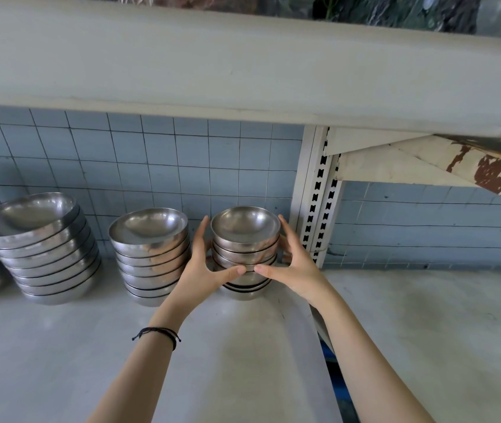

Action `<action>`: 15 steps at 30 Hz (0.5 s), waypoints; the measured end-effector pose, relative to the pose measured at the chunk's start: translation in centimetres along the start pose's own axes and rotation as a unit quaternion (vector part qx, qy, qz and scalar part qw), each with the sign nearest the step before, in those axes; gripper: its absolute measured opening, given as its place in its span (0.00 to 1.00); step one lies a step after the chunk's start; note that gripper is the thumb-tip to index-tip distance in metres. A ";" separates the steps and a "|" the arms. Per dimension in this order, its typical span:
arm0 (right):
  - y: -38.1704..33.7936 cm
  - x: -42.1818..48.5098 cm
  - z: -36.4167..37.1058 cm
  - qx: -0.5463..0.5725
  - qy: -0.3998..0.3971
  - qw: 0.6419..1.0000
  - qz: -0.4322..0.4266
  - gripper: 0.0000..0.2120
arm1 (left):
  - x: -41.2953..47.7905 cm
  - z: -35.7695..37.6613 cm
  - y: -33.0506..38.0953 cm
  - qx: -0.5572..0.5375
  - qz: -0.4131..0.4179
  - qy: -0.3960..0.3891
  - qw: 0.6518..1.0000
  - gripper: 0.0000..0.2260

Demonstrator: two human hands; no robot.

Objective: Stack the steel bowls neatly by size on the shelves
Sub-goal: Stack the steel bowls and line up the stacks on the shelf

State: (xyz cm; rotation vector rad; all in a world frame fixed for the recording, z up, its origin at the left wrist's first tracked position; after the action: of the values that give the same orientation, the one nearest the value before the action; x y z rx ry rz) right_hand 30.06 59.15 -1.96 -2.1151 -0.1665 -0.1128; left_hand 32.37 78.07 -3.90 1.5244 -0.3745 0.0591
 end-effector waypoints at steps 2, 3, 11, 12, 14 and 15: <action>-0.1 -0.1 0.0 -0.003 0.002 1.000 -0.003 0.52 | -0.3 0.1 0.0 0.003 0.004 -0.002 1.000 0.50; -0.1 -0.1 0.1 -0.006 0.003 1.000 -0.005 0.52 | -0.5 0.1 0.0 0.007 0.006 -0.005 1.000 0.49; -0.4 -0.6 0.1 -0.022 0.007 1.000 -0.021 0.51 | -1.5 0.4 0.1 0.026 0.012 -0.008 1.000 0.48; -0.4 -0.6 0.0 -0.020 0.008 1.000 -0.021 0.51 | -1.5 0.4 0.3 0.023 0.016 -0.007 1.000 0.48; -0.3 -0.6 0.1 -0.017 0.010 1.000 -0.021 0.51 | -1.4 0.1 0.6 0.022 0.023 -0.002 0.999 0.48; -0.1 -0.6 0.2 -0.014 0.010 1.000 -0.020 0.51 | -1.4 0.1 0.7 0.024 0.027 -0.003 0.999 0.48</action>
State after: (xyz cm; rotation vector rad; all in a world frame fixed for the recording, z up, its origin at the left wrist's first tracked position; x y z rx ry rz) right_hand 29.43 59.33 -2.04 -2.1392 -0.1970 -0.1608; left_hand 30.83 78.25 -3.62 1.5613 -0.4219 0.1072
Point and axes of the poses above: each hand's wrist, its own x-axis towards the middle knuckle, its own z-axis out of the palm, y = z × x, the point moved 7 cm from there along x, towards the middle knuckle, and after that the axes turned 9 degrees about -x, right-handed, at the moved point
